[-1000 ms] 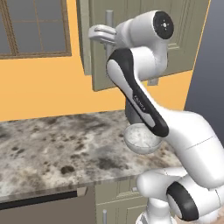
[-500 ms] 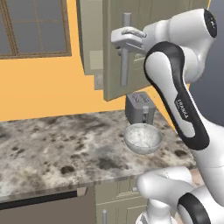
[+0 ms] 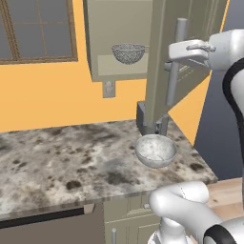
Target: Open the cabinet and setup a tea strainer by placing it in the bowl upright.
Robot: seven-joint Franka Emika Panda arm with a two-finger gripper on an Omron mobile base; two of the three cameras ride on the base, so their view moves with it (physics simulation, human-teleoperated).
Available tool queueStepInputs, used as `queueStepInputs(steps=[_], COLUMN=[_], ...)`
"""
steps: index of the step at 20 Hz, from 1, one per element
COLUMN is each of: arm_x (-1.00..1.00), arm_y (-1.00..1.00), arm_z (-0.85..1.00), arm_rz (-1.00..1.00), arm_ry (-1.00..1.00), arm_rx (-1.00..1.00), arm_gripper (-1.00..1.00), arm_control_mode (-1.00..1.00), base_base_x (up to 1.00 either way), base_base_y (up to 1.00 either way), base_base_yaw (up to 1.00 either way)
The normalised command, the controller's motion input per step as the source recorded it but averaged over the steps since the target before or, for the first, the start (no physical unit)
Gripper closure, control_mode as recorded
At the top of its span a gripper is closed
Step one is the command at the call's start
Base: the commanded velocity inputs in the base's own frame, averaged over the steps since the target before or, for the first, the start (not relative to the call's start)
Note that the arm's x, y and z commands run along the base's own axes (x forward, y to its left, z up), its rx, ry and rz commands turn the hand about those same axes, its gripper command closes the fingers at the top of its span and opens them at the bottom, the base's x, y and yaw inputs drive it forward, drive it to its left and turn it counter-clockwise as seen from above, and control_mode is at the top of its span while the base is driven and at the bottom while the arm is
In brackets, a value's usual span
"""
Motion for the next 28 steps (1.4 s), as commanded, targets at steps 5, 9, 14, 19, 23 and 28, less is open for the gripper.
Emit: queueStepInputs(steps=[5,9,14,19,23,28], arm_x=[-0.10,0.00,-0.03,-0.10,-0.35,-0.52], arm_y=[-0.58,-0.19,-0.08,-0.08,-0.31,-0.08], arm_z=[0.00,0.07,0.13,0.14,0.07,0.05], arm_rz=[0.13,0.02,0.00,0.00,0.00,0.00], arm_ry=[-0.07,0.00,0.01,0.00,0.00,0.00], arm_rx=[-0.02,0.00,0.00,0.00,-0.09,-0.31], arm_gripper=[1.00,-1.00,-1.00,-1.00,-1.00,-1.00], arm_control_mode=[-1.00,-1.00,-1.00,-1.00,-1.00,-1.00], base_base_x=[0.00,0.00,0.00,0.00,0.00,0.00], base_base_y=[0.00,0.00,0.00,0.00,0.00,0.00], base_base_yaw=[0.00,0.00,0.00,0.00,0.00,0.00])
